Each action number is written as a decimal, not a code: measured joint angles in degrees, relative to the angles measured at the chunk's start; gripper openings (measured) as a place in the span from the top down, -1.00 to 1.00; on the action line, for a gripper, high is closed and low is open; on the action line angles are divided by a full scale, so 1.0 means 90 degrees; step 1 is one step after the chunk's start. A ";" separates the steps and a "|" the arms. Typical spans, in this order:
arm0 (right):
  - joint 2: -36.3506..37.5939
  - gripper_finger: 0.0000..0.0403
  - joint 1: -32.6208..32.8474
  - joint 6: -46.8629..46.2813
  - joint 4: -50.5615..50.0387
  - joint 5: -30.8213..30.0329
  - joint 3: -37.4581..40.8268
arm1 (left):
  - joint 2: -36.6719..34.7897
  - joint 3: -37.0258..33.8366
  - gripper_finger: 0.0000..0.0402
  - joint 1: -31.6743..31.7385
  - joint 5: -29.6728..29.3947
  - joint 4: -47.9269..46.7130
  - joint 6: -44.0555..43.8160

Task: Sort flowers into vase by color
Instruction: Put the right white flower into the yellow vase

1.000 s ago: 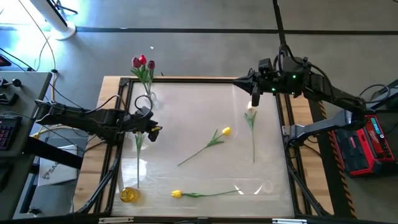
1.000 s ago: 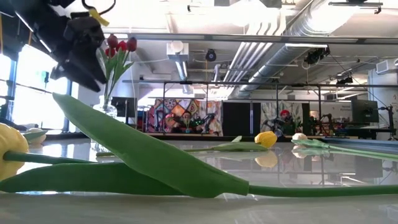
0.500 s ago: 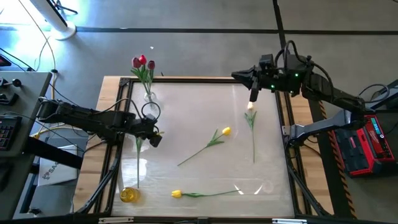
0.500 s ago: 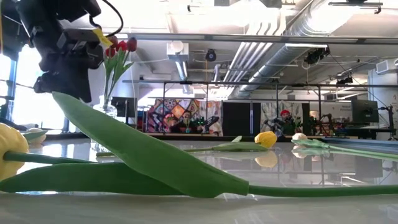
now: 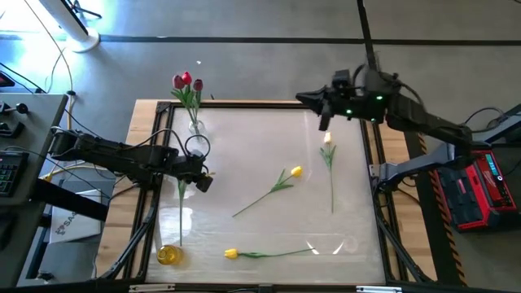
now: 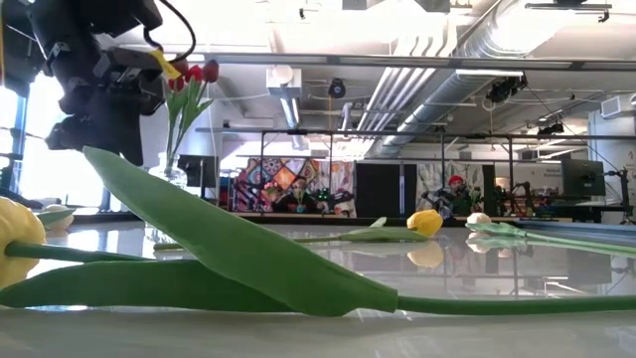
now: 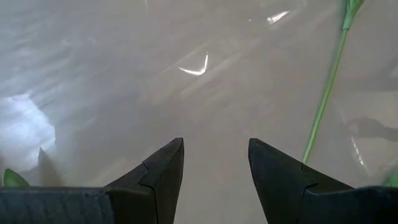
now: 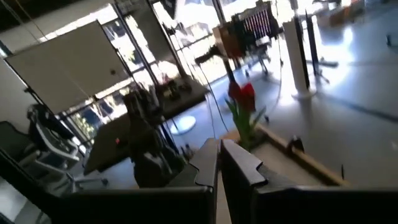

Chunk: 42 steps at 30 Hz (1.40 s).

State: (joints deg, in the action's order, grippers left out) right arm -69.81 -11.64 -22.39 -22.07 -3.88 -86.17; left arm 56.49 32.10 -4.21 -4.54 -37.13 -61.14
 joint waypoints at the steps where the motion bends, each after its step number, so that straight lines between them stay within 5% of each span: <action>1: -0.0080 0.96 0.0000 -0.0120 -0.0168 -0.0021 0.0000 | -0.0002 0.0000 0.15 0.0000 -0.0002 -0.0013 -0.0031; 10: -0.1167 0.96 0.0000 -0.0139 -0.1532 -0.0202 0.0002 | -0.0002 0.0000 0.29 0.0000 0.0352 -0.0030 -0.0042; 17: -0.1892 0.96 -0.0061 -0.1067 -0.1607 0.0467 0.0002 | -0.0002 0.0000 0.44 -0.0001 0.0594 -0.0030 -0.0037; 28: -0.2142 0.96 0.0245 -0.2058 -0.3760 0.0283 0.0005 | -0.0002 0.0000 0.64 -0.0179 0.0490 -0.0028 0.0058; 42: -0.1384 0.96 0.1308 -0.4285 -0.6801 -0.1491 0.0010 | -0.0004 0.0002 0.70 -0.0175 0.0265 0.0363 0.0084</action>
State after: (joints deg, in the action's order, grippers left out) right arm -82.26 0.13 -60.95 -83.27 -17.30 -86.08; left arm 56.46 32.12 -5.78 -2.15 -33.87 -60.39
